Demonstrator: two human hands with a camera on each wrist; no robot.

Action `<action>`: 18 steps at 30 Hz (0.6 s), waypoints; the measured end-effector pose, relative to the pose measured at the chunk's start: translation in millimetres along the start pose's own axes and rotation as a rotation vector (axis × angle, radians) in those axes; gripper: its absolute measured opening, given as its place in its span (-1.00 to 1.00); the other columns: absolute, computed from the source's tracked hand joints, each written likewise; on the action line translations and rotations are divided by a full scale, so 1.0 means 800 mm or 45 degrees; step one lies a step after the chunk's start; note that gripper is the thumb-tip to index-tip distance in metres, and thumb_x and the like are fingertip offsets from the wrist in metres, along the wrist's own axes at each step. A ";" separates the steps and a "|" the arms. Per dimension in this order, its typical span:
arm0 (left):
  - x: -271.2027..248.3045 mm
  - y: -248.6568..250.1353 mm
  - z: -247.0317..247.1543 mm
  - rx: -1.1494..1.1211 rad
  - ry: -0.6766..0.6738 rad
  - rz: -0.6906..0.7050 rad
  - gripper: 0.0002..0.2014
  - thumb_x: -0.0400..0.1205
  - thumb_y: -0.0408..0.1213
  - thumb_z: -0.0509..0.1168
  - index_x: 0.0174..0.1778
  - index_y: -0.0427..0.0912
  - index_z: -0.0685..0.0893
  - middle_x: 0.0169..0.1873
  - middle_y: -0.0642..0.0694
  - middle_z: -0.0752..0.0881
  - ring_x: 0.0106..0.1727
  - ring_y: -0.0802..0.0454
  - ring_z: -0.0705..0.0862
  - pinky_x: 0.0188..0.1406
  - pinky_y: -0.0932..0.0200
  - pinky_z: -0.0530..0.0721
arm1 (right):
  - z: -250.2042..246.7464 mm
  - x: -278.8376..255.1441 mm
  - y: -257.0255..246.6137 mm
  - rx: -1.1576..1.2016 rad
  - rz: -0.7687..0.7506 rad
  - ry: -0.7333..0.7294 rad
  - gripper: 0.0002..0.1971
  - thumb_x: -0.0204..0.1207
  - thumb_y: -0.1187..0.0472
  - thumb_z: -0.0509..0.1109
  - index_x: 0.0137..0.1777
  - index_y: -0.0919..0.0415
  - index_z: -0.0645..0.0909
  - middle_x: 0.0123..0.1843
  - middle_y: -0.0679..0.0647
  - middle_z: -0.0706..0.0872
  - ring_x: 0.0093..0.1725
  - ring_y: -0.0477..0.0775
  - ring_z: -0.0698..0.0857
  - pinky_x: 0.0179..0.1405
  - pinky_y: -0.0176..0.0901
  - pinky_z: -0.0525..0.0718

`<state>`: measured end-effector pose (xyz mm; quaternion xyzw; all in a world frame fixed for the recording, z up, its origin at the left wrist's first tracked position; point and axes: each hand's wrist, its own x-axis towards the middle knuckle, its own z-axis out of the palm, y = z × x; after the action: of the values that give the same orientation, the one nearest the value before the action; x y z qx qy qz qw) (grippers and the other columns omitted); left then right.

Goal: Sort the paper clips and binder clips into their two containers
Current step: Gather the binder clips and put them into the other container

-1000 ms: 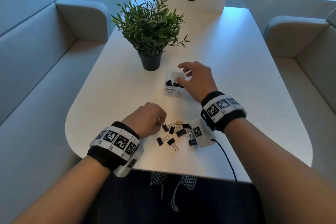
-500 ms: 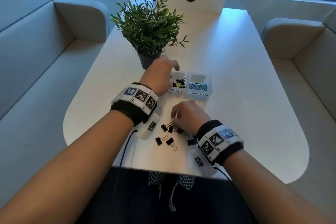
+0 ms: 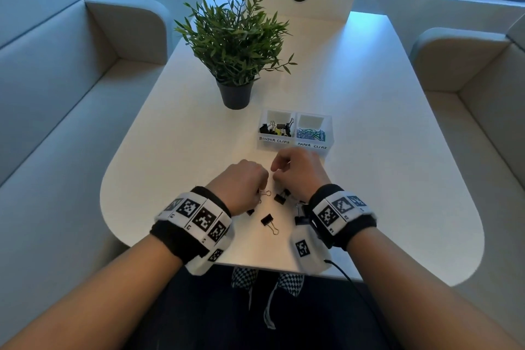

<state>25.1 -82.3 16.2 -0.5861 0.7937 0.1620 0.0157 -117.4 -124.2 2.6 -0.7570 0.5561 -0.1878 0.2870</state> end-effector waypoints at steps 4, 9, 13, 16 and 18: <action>0.001 -0.007 -0.001 -0.090 0.029 -0.018 -0.76 0.55 -0.25 0.31 0.13 -0.12 0.66 0.05 -0.06 0.67 0.01 0.04 0.55 -0.06 0.21 0.52 | -0.002 0.001 0.003 0.094 0.000 0.059 -0.91 0.38 0.35 0.47 -0.19 0.15 0.73 -0.24 -0.02 0.66 -0.27 -0.22 0.55 -0.31 -0.54 0.45; 0.003 -0.009 -0.001 -0.135 0.051 -0.058 -0.71 0.46 -0.11 0.36 0.07 -0.09 0.69 -0.11 0.00 0.65 -0.13 0.08 0.51 -0.19 0.23 0.49 | -0.004 0.000 0.006 0.262 0.015 0.111 -0.91 0.37 0.33 0.50 -0.23 0.11 0.74 -0.27 -0.02 0.74 -0.31 -0.23 0.63 -0.38 -0.63 0.54; 0.000 -0.009 -0.003 -0.167 0.073 -0.037 -0.72 0.45 -0.10 0.36 0.04 -0.11 0.72 -0.23 0.08 0.56 -0.19 0.11 0.50 -0.24 0.25 0.46 | -0.008 0.005 0.007 0.320 0.020 0.185 -0.95 0.36 0.31 0.51 -0.25 0.14 0.77 -0.30 -0.01 0.78 -0.33 -0.17 0.68 -0.30 -0.54 0.63; -0.002 -0.008 -0.011 -0.211 0.132 -0.018 -0.73 0.44 -0.10 0.37 0.00 -0.10 0.74 -0.30 0.11 0.56 -0.29 0.18 0.51 -0.32 0.32 0.44 | -0.015 0.008 0.003 0.361 0.026 0.259 -0.97 0.35 0.28 0.53 -0.26 0.15 0.77 -0.33 -0.04 0.76 -0.35 -0.19 0.66 -0.31 -0.51 0.62; 0.000 -0.008 -0.022 -0.274 0.187 -0.020 -0.77 0.43 -0.11 0.41 -0.04 -0.09 0.75 -0.38 0.16 0.56 -0.36 0.25 0.53 -0.38 0.38 0.42 | -0.021 0.011 -0.001 0.413 0.042 0.287 -0.99 0.36 0.27 0.52 -0.25 0.17 0.77 -0.34 -0.04 0.75 -0.37 -0.20 0.65 -0.34 -0.54 0.58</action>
<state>34.3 -88.6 31.6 -0.6008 0.7663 0.2027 -0.1041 -124.3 -136.5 15.6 -0.6660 0.5595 -0.3539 0.3439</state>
